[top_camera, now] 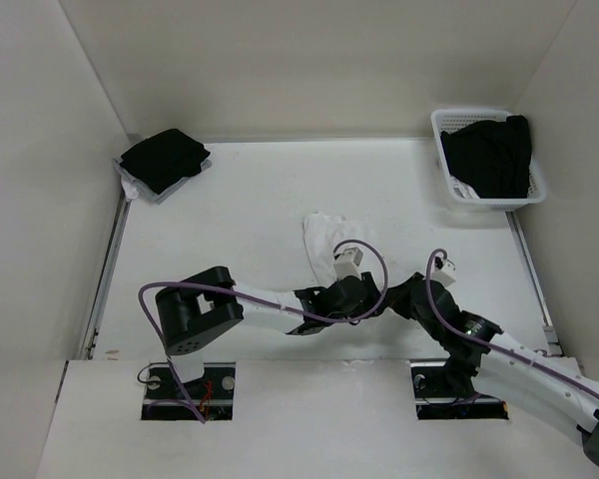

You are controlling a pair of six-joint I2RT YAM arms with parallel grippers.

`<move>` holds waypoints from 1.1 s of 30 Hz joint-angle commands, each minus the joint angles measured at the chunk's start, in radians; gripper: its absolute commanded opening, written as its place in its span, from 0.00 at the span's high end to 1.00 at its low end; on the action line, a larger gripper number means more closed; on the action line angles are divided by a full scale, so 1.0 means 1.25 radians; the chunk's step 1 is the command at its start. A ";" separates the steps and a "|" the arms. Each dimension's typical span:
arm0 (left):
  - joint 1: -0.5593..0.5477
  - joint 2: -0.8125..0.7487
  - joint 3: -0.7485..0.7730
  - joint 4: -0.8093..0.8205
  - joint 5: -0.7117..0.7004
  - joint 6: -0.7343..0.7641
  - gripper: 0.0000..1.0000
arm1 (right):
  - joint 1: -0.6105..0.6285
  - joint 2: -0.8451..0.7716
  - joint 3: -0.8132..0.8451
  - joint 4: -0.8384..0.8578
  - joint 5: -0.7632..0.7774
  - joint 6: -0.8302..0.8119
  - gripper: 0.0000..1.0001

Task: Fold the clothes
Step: Flatten the tank top out

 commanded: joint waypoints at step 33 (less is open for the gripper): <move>0.099 -0.805 -0.162 -0.552 -0.418 0.152 1.00 | 0.046 -0.114 0.203 -0.074 0.104 -0.136 1.00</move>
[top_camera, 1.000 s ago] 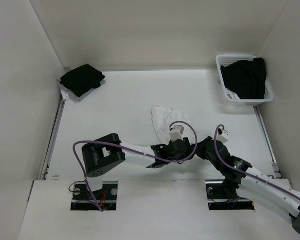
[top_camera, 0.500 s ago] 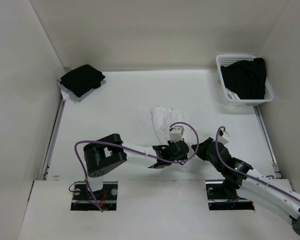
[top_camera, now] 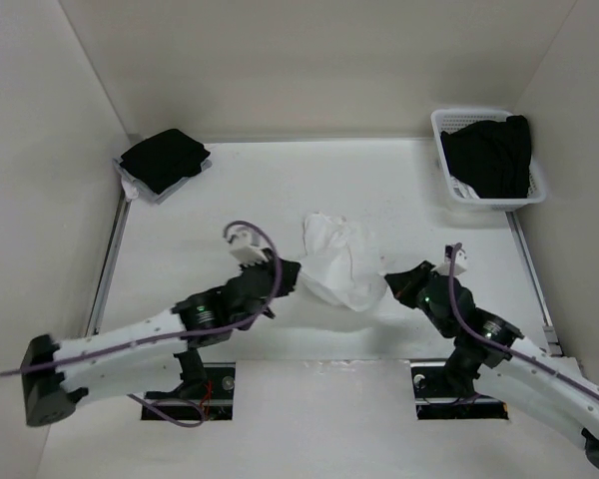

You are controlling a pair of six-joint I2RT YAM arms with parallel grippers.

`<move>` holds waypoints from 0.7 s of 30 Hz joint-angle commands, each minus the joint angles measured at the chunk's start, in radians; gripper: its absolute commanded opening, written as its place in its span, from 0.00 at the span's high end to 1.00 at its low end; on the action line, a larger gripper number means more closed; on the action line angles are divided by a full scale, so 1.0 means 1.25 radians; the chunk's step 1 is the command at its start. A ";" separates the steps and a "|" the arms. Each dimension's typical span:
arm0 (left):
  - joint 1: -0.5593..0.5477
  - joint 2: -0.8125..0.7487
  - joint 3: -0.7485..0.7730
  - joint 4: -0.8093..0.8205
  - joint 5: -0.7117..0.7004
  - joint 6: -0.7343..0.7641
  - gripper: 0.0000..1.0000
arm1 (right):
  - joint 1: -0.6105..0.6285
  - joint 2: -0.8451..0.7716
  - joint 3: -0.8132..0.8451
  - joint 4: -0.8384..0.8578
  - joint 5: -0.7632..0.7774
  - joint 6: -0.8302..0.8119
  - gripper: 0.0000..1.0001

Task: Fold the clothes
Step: Flatten the tank top out

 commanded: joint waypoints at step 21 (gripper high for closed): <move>0.244 -0.251 0.274 0.055 -0.191 0.460 1.00 | 0.255 0.180 0.637 0.039 0.165 -0.341 1.00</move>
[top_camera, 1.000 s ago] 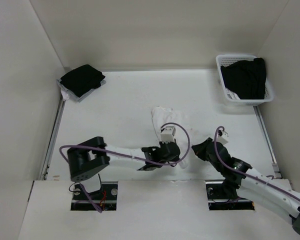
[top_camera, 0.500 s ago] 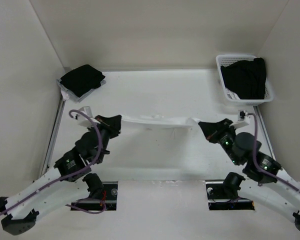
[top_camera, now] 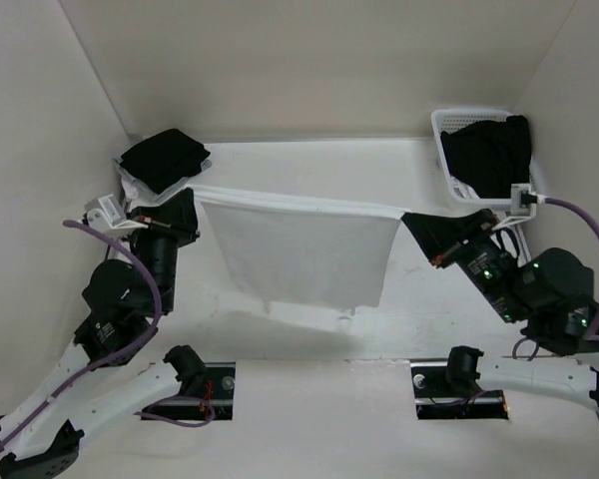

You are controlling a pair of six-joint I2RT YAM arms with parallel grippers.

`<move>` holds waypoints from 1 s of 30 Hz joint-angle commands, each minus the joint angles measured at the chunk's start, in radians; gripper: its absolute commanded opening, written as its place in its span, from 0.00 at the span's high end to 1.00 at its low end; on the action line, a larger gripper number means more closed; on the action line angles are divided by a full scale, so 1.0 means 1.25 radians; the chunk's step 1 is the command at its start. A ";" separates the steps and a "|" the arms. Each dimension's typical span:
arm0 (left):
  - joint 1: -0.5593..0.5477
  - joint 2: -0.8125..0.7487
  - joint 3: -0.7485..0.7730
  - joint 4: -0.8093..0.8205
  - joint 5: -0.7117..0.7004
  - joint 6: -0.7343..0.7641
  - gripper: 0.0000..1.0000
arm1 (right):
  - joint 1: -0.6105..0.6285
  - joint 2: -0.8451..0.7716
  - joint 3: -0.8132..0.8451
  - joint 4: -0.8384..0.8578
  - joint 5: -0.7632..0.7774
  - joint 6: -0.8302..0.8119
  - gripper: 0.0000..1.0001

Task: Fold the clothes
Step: Flatten the tank top out

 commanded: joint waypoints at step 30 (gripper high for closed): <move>0.401 0.407 -0.082 0.214 0.400 -0.145 0.98 | -0.621 0.368 -0.107 0.258 -0.493 0.069 1.00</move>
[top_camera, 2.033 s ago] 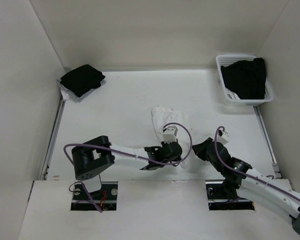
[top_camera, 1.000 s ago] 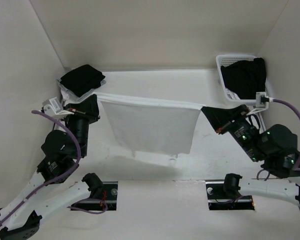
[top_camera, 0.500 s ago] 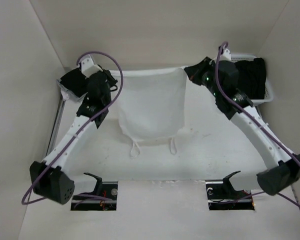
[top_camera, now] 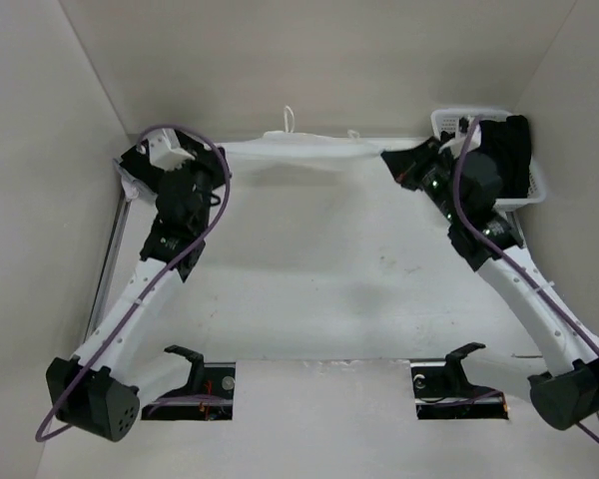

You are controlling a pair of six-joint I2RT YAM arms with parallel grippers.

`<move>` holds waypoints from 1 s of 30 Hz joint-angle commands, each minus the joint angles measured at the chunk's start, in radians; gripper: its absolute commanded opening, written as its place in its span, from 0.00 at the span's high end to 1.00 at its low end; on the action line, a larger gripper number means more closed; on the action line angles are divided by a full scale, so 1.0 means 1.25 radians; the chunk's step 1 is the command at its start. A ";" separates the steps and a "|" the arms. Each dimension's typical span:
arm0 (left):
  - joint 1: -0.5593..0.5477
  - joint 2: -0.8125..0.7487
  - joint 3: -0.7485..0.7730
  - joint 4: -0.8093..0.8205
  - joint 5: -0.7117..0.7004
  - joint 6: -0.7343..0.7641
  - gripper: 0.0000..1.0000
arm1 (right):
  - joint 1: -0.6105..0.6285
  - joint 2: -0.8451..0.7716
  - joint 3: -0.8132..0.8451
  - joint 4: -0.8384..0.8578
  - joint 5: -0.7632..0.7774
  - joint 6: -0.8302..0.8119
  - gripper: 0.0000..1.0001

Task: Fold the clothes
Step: Flatten the tank top out, then fold the tank top

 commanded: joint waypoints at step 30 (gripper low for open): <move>-0.090 -0.284 -0.431 -0.179 -0.120 -0.146 0.97 | 0.206 -0.231 -0.593 0.028 0.070 0.152 1.00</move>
